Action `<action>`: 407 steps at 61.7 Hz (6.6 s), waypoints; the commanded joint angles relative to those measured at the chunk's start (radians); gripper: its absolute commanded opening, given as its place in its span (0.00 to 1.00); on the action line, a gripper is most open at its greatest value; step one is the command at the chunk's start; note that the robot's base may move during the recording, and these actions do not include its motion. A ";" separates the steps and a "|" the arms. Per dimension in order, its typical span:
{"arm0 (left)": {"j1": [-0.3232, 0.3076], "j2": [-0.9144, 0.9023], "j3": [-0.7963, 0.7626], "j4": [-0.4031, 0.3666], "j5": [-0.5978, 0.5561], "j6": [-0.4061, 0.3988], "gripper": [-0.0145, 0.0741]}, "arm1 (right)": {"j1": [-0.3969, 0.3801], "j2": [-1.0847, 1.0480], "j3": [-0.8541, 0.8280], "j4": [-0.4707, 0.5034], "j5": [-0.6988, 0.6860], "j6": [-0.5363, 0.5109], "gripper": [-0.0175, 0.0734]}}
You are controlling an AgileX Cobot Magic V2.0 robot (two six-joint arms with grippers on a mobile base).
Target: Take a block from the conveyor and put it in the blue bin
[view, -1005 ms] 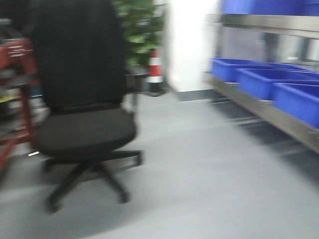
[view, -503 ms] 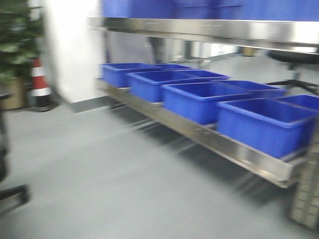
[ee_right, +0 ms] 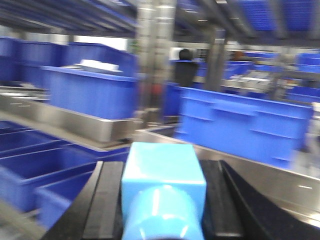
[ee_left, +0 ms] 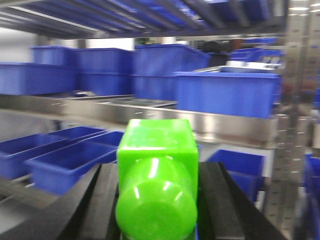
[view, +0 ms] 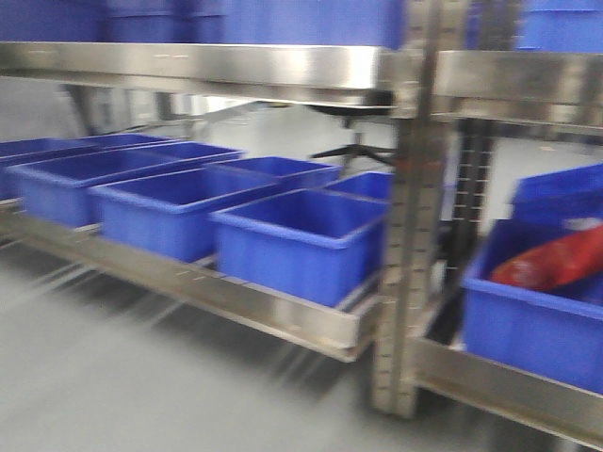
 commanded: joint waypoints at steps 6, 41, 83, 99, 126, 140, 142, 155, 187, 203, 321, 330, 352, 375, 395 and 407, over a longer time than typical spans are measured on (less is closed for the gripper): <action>0.004 -0.004 -0.003 -0.001 -0.018 -0.002 0.04 | -0.005 -0.004 0.000 -0.009 -0.024 -0.002 0.01; 0.004 -0.004 -0.003 -0.001 -0.018 -0.002 0.04 | -0.005 -0.004 0.000 -0.009 -0.024 -0.002 0.01; 0.004 -0.004 -0.003 -0.001 -0.018 -0.002 0.04 | -0.005 -0.004 0.000 -0.009 -0.024 -0.002 0.01; 0.004 -0.004 -0.003 -0.001 -0.018 -0.002 0.04 | -0.005 -0.004 0.000 -0.009 -0.024 -0.002 0.01; 0.004 -0.004 -0.003 -0.001 -0.018 -0.002 0.04 | -0.005 -0.004 0.000 -0.009 -0.024 -0.002 0.01; 0.004 -0.004 -0.003 -0.001 -0.018 -0.002 0.04 | -0.005 -0.004 0.000 -0.009 -0.024 -0.002 0.01; 0.004 -0.004 -0.003 -0.001 -0.018 -0.002 0.04 | -0.005 -0.004 0.000 -0.009 -0.024 -0.002 0.01; 0.004 -0.004 -0.003 -0.001 -0.018 -0.002 0.04 | -0.005 -0.004 0.000 -0.009 -0.024 -0.002 0.01; -0.049 -0.004 -0.003 -0.036 -0.035 -0.002 0.04 | -0.005 -0.004 0.000 0.014 -0.068 -0.002 0.01; -0.261 0.097 -0.071 -0.036 -0.019 -0.002 0.04 | 0.019 0.070 -0.092 0.025 0.000 -0.002 0.01; -0.460 1.010 -0.751 -0.042 -0.055 -0.002 0.04 | 0.366 1.086 -0.779 0.089 0.016 -0.002 0.02; -0.431 0.906 -0.698 -0.051 -0.071 -0.002 0.04 | 0.335 1.013 -0.756 0.089 0.011 -0.002 0.02; -0.260 0.551 -0.315 -0.055 -0.070 -0.002 0.04 | 0.173 0.675 -0.394 0.087 -0.104 -0.002 0.02; -0.174 0.240 0.009 -0.055 -0.070 -0.002 0.04 | 0.158 0.311 -0.002 0.087 -0.111 -0.002 0.01; -0.174 0.184 0.039 -0.055 -0.086 -0.002 0.04 | 0.158 0.164 0.037 0.087 -0.125 -0.002 0.01; -0.174 0.184 0.039 -0.055 -0.090 -0.002 0.04 | 0.158 0.160 0.037 0.087 -0.132 -0.002 0.01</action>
